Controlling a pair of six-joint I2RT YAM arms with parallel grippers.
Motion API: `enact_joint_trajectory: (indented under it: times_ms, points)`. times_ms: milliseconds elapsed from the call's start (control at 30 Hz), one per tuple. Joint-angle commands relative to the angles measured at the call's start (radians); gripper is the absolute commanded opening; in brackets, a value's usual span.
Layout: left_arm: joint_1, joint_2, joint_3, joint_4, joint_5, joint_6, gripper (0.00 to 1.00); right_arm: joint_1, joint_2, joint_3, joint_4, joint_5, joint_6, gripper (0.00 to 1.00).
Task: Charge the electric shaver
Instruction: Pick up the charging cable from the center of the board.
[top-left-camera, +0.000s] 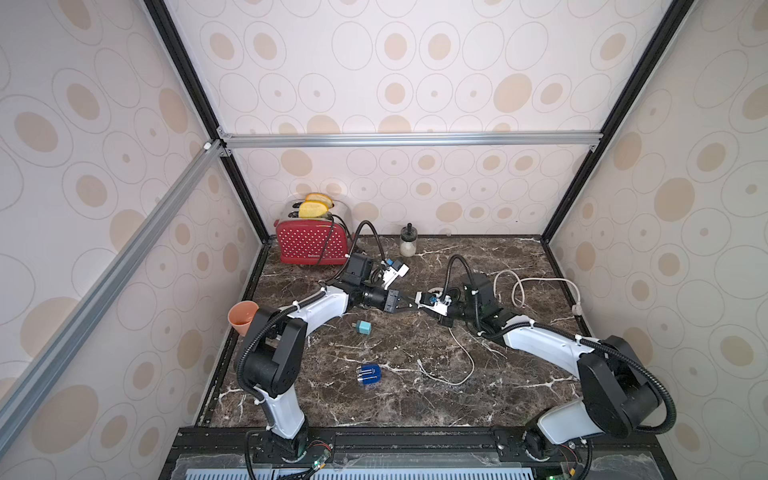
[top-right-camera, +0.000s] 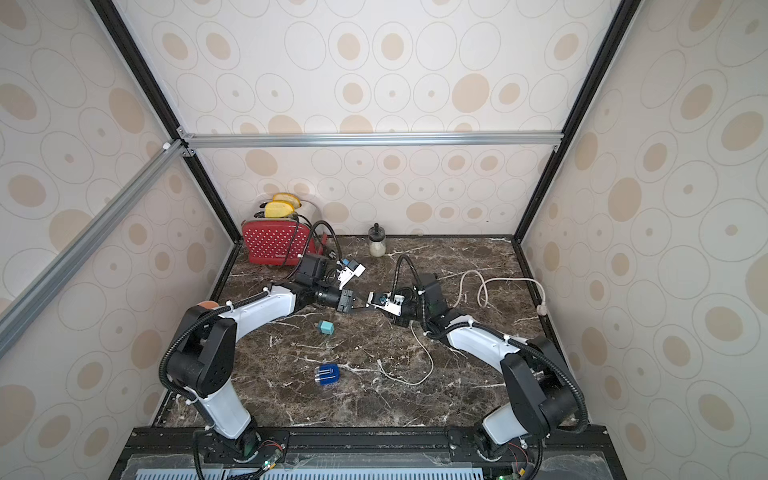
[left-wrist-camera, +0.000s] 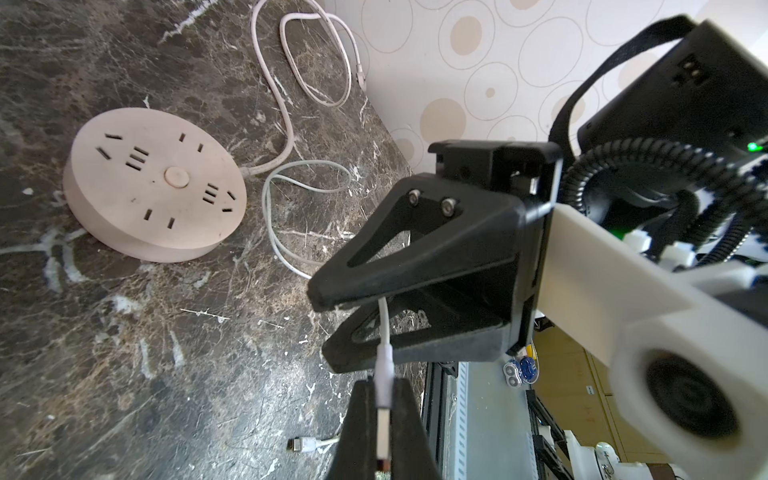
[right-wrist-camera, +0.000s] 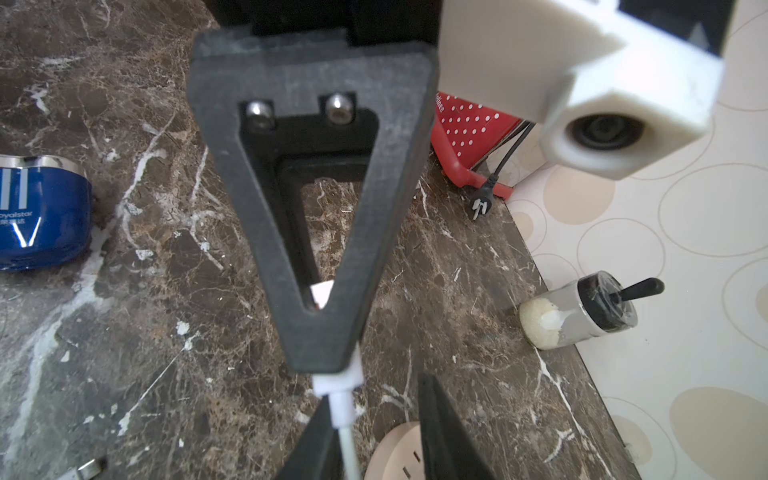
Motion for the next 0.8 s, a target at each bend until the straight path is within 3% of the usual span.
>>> enact_joint_trajectory:
  times_ms: [0,467,767]
  points:
    - [-0.005,0.017,0.027,0.001,-0.014,0.022,0.00,0.004,-0.023,-0.012,0.014,-0.048,-0.006,0.32]
    - [-0.005,0.014,0.026,0.005,-0.018,0.023,0.00,0.005,-0.008,-0.005,0.018,-0.071,0.023,0.18]
    - [-0.006,0.016,0.025,-0.003,-0.007,0.026,0.01,0.006,-0.023,-0.016,0.044,-0.058,0.042,0.00]
